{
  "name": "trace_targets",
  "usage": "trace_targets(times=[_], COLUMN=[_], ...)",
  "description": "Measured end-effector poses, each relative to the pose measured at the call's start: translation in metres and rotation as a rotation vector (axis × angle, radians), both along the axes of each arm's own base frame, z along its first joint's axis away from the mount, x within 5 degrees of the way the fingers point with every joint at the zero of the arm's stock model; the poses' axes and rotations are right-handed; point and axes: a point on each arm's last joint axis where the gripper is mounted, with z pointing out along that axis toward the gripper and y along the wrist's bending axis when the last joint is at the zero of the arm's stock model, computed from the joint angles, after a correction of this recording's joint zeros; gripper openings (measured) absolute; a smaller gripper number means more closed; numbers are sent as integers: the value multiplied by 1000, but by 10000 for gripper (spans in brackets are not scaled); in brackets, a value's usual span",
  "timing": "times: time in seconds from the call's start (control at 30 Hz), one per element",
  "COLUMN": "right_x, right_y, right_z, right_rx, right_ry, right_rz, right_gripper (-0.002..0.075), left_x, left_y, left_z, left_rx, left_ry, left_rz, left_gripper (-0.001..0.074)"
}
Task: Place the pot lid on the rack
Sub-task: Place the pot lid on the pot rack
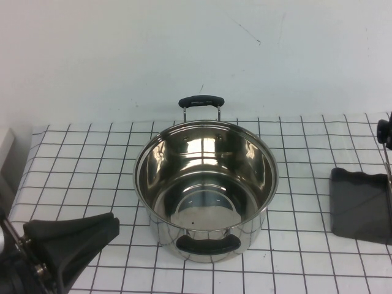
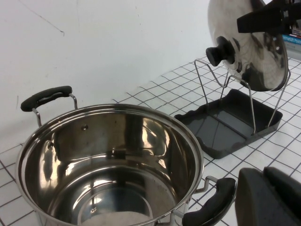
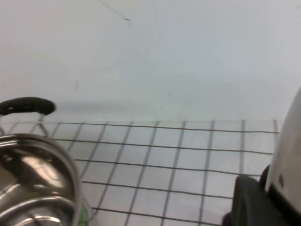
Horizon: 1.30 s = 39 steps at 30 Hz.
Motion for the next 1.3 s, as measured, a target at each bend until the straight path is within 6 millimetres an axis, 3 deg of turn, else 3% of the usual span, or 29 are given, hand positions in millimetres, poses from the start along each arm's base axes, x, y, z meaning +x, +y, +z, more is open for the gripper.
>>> trace_targets(times=[1.07,1.17,1.3], right_x=[-3,-3,-3], right_y=[-6,-6,-7], right_z=[1,1,0], right_rx=[35,34,29], right_ry=[34,34,39], right_rz=[-82,-82,-92], right_gripper=[61,92,196], left_x=[0,0,0], left_y=[0,0,0], left_z=[-1,-1,-1], left_rx=[4,4,4], left_ry=[6,6,6], left_rz=[6,6,6], left_gripper=[-2,-2,-2])
